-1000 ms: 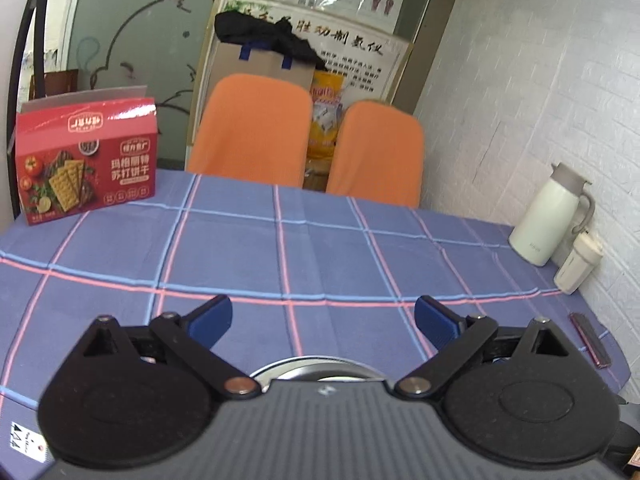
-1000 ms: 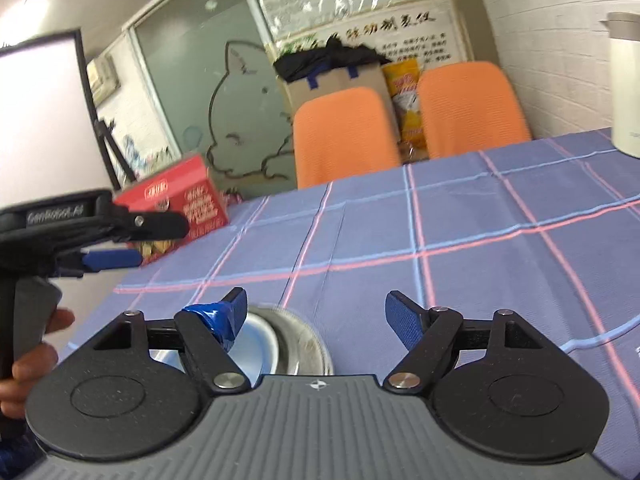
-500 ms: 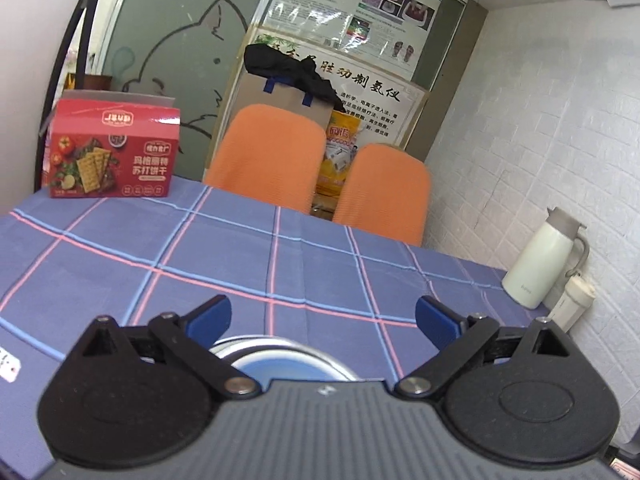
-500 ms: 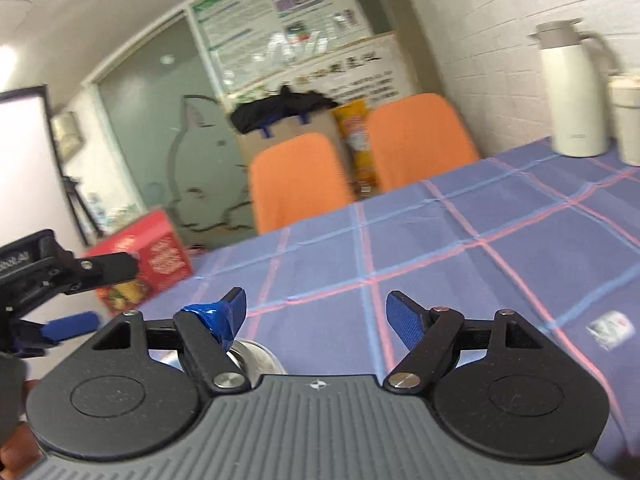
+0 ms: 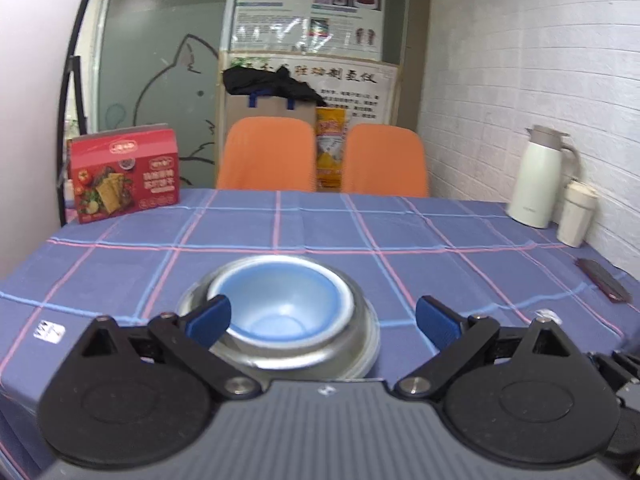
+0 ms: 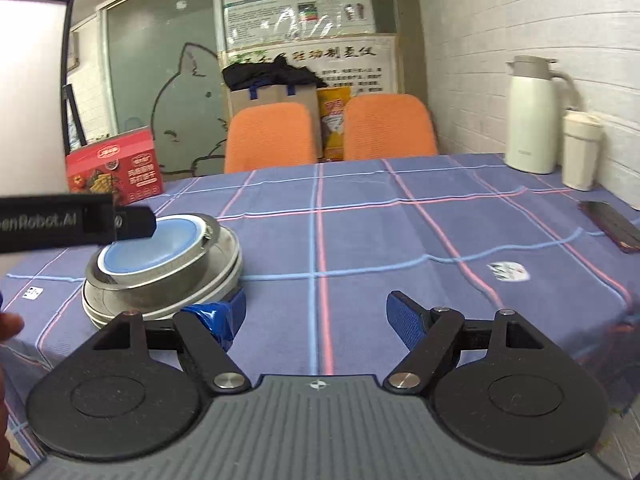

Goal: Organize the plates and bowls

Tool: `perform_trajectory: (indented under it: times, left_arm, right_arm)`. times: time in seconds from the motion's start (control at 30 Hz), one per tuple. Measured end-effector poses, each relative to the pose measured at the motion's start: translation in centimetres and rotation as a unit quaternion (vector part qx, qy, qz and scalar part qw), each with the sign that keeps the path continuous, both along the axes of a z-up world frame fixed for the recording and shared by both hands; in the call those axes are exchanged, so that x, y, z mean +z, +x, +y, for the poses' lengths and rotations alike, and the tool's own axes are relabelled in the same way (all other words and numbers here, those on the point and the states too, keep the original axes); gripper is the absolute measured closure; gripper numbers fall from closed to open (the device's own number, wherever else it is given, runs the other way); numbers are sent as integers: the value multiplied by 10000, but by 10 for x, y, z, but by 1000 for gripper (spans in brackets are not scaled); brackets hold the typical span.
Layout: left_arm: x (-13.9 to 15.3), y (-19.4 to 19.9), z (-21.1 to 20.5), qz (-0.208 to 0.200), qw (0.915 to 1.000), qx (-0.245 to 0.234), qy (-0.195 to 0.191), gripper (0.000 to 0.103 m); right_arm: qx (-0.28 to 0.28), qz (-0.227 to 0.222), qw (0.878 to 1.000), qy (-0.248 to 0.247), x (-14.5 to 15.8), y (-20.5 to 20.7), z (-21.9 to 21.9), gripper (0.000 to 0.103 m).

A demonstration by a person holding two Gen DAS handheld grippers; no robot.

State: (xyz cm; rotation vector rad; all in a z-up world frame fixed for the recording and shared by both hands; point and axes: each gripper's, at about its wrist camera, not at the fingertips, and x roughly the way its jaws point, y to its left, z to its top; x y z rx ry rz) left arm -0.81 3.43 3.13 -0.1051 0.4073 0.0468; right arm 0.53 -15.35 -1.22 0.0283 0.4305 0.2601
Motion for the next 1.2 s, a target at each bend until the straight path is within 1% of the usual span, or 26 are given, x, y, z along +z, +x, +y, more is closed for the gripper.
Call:
perform_trajectory:
  times: [0.13, 0.27, 0.4, 0.53, 0.87, 1.07, 1.2]
  left_arm:
    - [-8, -22, -15, 67, 9994, -345, 9, 6]
    - [-13, -45, -23, 92, 9989, -451, 62, 6]
    - [-13, -70, -27, -29, 9990, -374, 225, 6]
    - [-14, -85, -27, -174, 9988, -356, 300, 6]
    - [-29, -75, -26, 220, 9987, -401, 211, 6]
    - [-28, -79, -30, 156, 9984, -406, 349, 6]
    - [-29, -77, -29, 193, 9984, -385, 375, 6]
  right_arm:
    - [-256, -135, 9996, 63, 2, -24, -14, 39]
    - [-442, -276, 9986, -19, 0, -46, -21, 38]
    - [-530, -357, 9980, 2, -6, -69, -28, 38]
    - [-618, -369, 9974, 57, -11, -80, -34, 38]
    - [-535, -307, 9981, -2, -22, -87, -34, 38]
    - [-595, -343, 9976, 67, -21, -89, -40, 38]
    - [-596, -363, 9975, 112, -21, -91, -40, 38]
